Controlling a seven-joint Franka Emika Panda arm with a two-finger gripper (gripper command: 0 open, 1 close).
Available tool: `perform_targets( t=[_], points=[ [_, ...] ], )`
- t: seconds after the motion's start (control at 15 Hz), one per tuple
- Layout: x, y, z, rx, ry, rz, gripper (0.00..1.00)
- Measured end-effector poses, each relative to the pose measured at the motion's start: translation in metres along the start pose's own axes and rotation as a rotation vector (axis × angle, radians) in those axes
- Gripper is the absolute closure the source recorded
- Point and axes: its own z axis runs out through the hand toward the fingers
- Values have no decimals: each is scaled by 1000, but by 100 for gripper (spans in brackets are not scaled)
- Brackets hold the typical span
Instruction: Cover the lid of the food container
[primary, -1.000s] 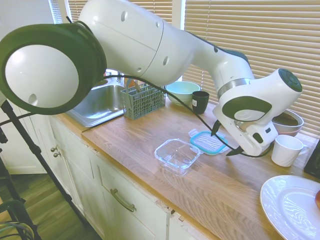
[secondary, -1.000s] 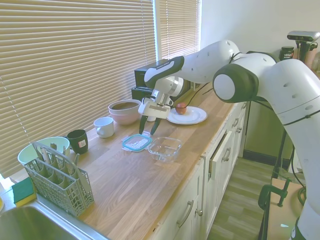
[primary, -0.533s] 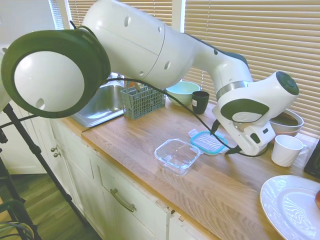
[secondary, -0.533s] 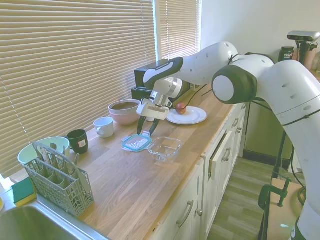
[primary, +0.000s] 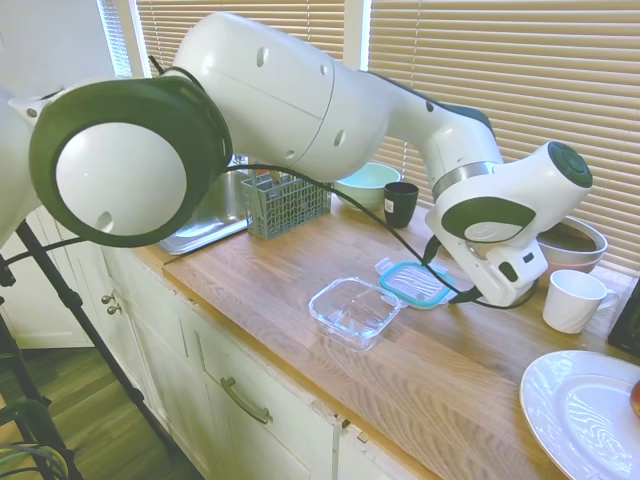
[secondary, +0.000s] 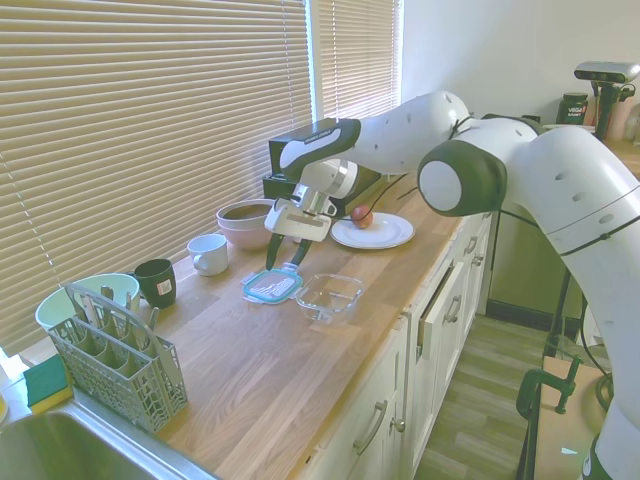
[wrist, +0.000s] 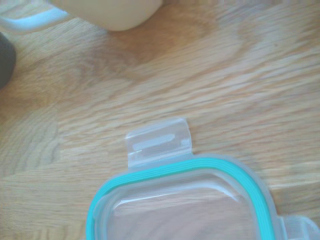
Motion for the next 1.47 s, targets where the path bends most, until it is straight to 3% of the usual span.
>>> perform_targets(
  t=[0.07,1.47],
  points=[
    [0,-1,0,0,1,3,100],
    [14,2,14,1,18,8,100]
  ],
)
